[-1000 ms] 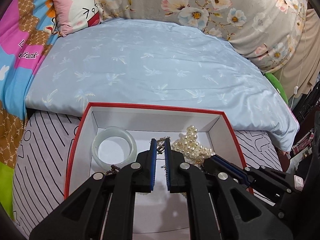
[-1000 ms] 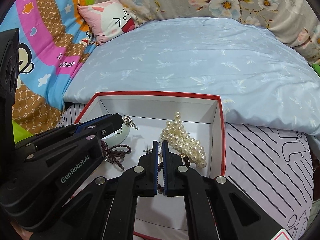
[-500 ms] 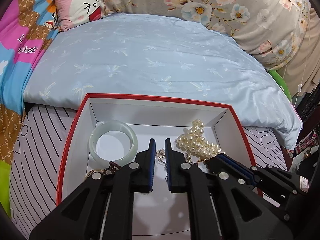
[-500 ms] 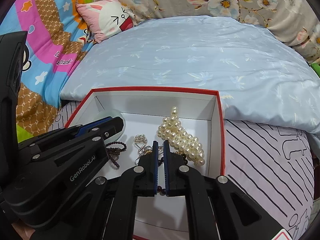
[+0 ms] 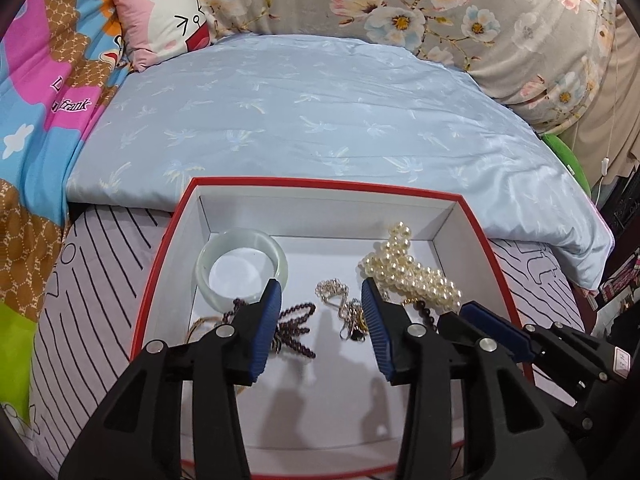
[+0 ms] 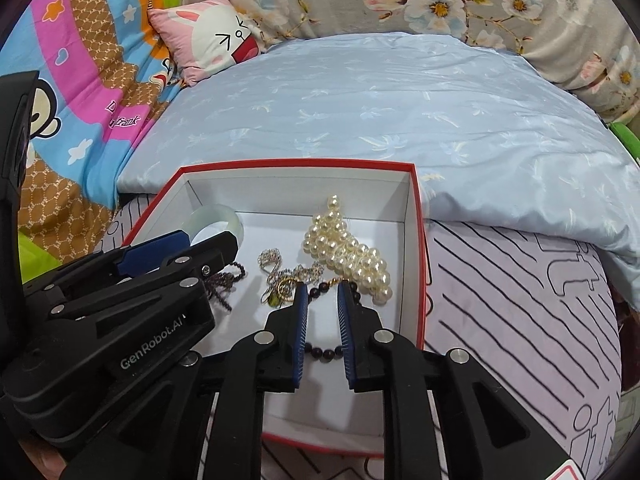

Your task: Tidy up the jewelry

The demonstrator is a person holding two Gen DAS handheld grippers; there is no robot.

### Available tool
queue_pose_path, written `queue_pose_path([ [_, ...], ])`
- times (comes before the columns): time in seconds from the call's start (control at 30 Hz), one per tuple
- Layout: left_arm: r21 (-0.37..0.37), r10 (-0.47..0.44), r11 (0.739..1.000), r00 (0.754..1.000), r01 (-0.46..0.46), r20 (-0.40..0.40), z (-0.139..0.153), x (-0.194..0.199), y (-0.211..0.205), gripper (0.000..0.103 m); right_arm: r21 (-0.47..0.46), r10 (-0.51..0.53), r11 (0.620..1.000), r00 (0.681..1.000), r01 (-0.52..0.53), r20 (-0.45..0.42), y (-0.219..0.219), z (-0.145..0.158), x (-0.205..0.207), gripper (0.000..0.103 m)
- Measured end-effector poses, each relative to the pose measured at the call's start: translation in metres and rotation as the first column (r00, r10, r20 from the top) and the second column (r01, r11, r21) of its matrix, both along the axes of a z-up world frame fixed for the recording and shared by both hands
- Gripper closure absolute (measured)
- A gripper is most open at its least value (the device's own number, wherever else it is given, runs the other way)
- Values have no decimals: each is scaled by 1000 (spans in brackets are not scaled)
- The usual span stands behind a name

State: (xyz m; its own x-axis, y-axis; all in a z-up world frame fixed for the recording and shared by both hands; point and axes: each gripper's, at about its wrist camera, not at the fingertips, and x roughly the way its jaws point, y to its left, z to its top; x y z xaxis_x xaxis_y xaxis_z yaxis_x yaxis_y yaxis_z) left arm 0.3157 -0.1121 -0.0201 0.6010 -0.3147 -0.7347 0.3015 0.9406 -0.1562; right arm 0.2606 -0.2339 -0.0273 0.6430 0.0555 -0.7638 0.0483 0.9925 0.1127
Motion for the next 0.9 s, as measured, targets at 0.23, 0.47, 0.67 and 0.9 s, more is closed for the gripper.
queue_pose_path([
  [0.23,3,-6,1000,1000,6,22,12,-41,13,63,20,-24,1000,1000,23,16,4,13,-49,87],
  [0.47,64,-3,998,999,0,50,18,-86,23,63,22,-52,998,999,52,15,15,20,-93,86],
  [0.67,64,0,998,999,-3,43,22,-110,32,63,24,-48,999,999,48,4,24,21,-114,85],
  [0.9,74,30,997,999,-33,43,29,-125,43,63,29,-53,998,998,52,25,29,37,-128,85],
])
